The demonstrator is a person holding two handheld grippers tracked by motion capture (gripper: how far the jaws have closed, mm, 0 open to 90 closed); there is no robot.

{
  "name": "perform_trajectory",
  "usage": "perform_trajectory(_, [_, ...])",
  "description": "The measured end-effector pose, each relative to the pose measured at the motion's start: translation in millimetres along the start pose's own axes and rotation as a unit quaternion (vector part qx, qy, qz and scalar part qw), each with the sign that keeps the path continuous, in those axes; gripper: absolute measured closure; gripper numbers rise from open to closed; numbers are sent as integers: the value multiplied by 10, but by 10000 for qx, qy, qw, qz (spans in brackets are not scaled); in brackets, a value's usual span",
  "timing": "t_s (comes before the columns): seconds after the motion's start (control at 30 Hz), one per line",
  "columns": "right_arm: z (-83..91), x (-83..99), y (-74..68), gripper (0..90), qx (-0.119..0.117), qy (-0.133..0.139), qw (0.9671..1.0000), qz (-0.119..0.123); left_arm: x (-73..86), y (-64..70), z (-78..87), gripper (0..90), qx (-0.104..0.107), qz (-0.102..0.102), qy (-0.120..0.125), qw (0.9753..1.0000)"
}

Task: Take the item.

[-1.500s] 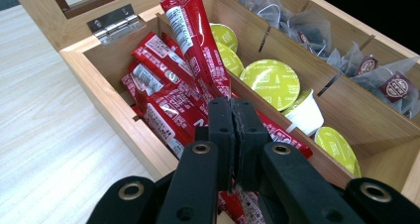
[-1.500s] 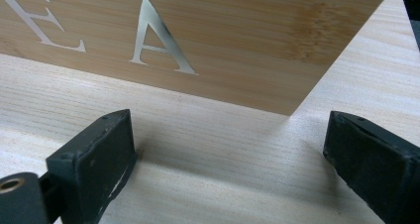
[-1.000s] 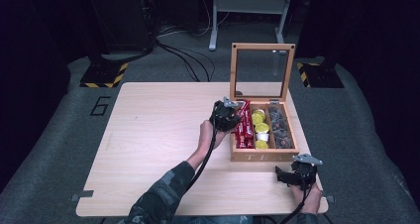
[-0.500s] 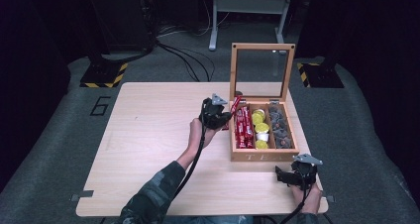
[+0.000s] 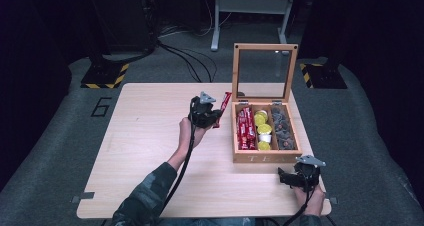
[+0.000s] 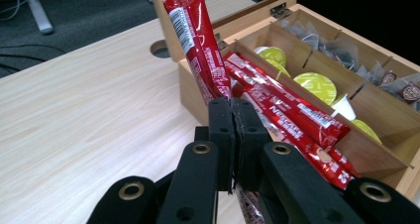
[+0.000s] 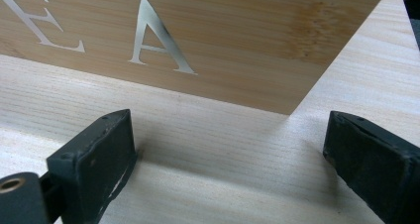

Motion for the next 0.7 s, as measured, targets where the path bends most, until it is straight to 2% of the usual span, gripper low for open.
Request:
perform_trajectory(0.07, [-1, -1, 0, 49, -3, -2, 10000, -10, 7, -58, 39, 880, -41, -44, -35, 10000])
perform_trajectory(0.27, [-3, -2, 1, 49, -15, 6, 10000, -34, 28, -208, 133, 880, -181, 29, -1, 9998])
perform_trajectory(0.33, [-3, -2, 1, 49, -15, 5, 10000, -35, 38, -256, 156, 880, -212, 112, 65, 9997])
perform_trajectory(0.7, [-3, -2, 0, 49, -1, 8, 10000, -35, 122, -532, 351, 880, -412, 269, 134, 9987])
Point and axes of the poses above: each handheld gripper's, and its own axes: z roughly backward along the jaws, x roughly out of its underside, y roughly to its right, the point moved 2 cm from there along -z, roughly forward along the jaws, and after that the axes turned 2 degrees about -y, right-handed, at the moved point
